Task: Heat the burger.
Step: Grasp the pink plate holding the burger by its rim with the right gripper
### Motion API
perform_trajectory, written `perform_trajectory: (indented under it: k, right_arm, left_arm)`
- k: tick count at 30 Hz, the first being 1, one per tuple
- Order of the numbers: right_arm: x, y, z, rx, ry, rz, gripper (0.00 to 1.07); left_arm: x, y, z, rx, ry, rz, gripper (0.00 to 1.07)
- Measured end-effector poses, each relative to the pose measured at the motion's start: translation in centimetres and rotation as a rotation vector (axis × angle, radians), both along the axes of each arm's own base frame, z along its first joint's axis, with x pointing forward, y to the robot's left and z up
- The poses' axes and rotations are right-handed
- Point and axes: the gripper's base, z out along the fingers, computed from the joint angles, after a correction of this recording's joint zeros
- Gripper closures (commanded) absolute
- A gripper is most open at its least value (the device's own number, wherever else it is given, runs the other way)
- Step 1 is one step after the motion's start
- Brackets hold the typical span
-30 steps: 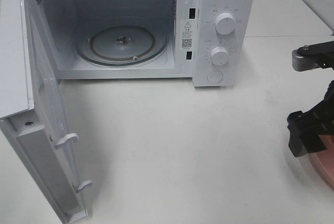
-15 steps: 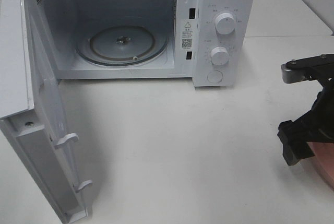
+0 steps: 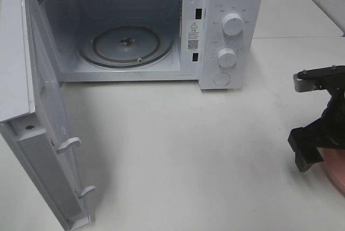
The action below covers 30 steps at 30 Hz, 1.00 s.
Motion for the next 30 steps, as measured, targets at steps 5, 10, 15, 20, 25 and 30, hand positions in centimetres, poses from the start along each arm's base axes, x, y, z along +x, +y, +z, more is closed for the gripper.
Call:
perform_trajectory:
  k: [5, 10, 15, 20, 25, 30]
  right_arm:
    - [0.5, 0.1, -1.3, 0.001, 0.018, 0.005, 0.14]
    - [0.9, 0.2, -2.4, 0.005, 0.023, 0.009, 0.15]
    - [1.3, -0.5, -3.5, 0.0, 0.041, -0.012, 0.15]
    - [1.6, -0.8, -4.2, -0.004, 0.045, -0.006, 0.17]
    - [1.7, -0.8, -5.1, -0.005, 0.069, 0.003, 0.21]
    - [1.7, -0.7, -5.2, 0.001, 0.069, -0.003, 0.36]
  left_arm:
    - [0.0, 0.0, 0.0, 0.0, 0.0, 0.0, 0.09]
    - [0.0, 0.0, 0.0, 0.0, 0.0, 0.0, 0.09]
    - [0.0, 0.0, 0.0, 0.0, 0.0, 0.0, 0.09]
    - [0.0, 0.0, 0.0, 0.0, 0.0, 0.0, 0.09]
    - [0.0, 0.0, 0.0, 0.0, 0.0, 0.0, 0.09]
    - [0.0, 0.0, 0.0, 0.0, 0.0, 0.0, 0.09]
